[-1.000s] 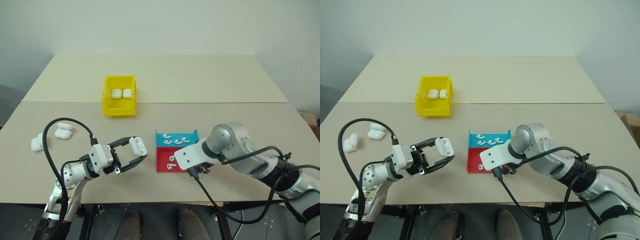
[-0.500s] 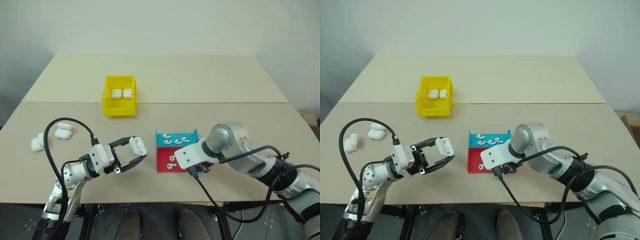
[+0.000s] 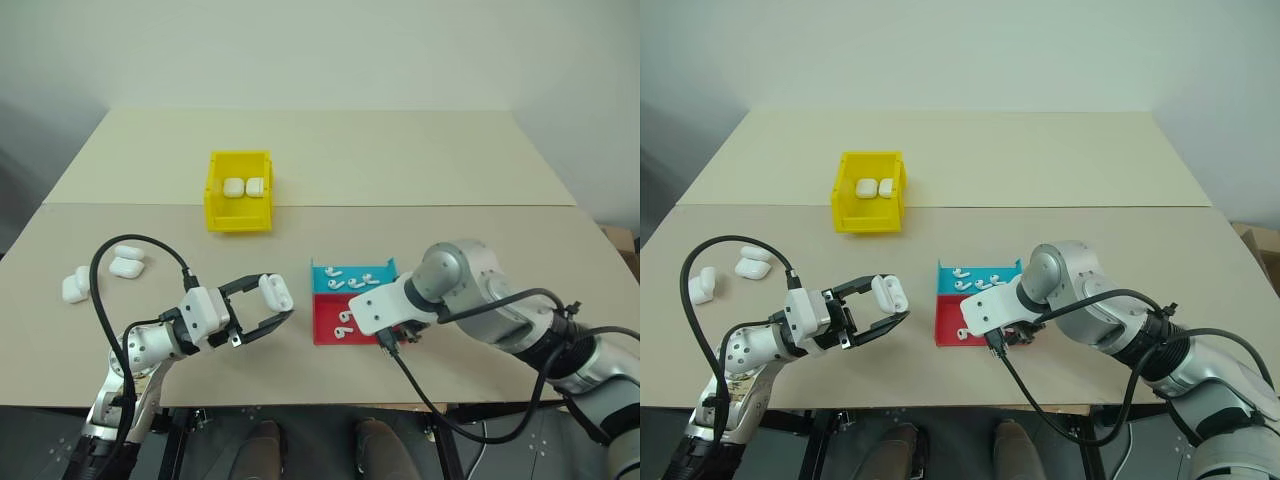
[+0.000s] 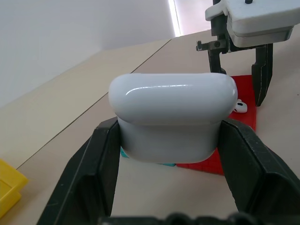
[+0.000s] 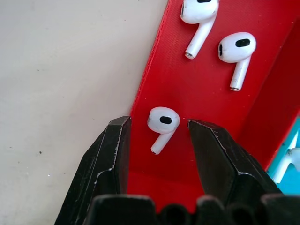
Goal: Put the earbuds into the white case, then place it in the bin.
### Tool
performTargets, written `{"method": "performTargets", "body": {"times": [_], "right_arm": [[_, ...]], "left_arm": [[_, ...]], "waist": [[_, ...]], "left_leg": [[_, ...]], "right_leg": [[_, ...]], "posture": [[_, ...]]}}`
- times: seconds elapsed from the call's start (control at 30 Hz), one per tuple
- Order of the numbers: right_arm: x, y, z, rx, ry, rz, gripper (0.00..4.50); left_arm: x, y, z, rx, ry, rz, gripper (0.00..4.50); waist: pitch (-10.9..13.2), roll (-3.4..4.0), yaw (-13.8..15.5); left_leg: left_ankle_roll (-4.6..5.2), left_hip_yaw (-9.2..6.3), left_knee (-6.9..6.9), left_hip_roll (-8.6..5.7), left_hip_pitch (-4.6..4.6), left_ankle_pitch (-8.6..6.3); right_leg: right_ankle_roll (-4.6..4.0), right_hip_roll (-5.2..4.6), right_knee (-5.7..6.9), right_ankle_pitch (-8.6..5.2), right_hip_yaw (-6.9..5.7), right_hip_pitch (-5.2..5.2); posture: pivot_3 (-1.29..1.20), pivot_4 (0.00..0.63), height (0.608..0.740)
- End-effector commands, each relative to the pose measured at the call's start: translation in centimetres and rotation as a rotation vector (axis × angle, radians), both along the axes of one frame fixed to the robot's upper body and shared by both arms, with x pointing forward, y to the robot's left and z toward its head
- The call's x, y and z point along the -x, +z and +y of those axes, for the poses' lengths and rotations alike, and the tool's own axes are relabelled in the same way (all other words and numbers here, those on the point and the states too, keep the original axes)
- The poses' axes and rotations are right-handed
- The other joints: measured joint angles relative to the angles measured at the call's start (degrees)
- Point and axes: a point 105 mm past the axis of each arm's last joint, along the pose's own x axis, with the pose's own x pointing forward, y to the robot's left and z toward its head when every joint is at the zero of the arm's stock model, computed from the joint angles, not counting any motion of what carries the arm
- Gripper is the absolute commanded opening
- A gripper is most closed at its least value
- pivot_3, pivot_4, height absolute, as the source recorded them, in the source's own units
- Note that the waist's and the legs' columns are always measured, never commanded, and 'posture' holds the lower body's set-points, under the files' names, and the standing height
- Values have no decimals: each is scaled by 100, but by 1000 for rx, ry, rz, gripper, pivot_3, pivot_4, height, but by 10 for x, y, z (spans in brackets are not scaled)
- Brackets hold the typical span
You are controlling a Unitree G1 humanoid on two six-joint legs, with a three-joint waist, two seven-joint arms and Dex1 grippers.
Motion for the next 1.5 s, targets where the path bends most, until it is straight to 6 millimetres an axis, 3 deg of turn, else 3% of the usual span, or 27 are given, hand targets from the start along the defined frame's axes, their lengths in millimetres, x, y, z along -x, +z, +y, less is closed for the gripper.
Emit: {"method": "performTargets", "body": {"times": [0.03,0.17,0.23,1.13,1.23,1.5], "right_arm": [[-5,13,2,-10,6,-46,2359],[-5,9,2,-6,3,-40,2359],[-7,7,1,-2,1,-48,1981],[-4,1,3,5,11,-31,1981],[-5,1,3,7,9,-39,1403],[-6,0,2,8,8,-47,1403]], "left_arm": [[2,10,-4,1,-10,-51,2780],[2,8,-3,-9,-7,-51,2780],[2,8,-2,-12,1,-50,2780],[1,8,0,-17,21,-52,2780],[1,7,0,-19,21,-51,2780],[0,7,0,-26,21,-49,2780]], "waist": [[0,0,-1],[0,0,0],[0,0,0],[0,0,0],[0,0,-1],[0,0,-1]], "left_leg": [[0,0,0,0,0,0],[0,0,0,0,0,0],[0,0,0,0,0,0],[0,0,0,0,0,0],[0,0,0,0,0,0],[0,0,0,0,0,0]], "right_leg": [[0,0,0,0,0,0],[0,0,0,0,0,0],[0,0,0,0,0,0],[0,0,0,0,0,0],[0,0,0,0,0,0],[0,0,0,0,0,0]], "posture": [[0,150,740],[0,150,740],[0,150,740],[0,150,740],[0,150,740],[0,150,740]]}}
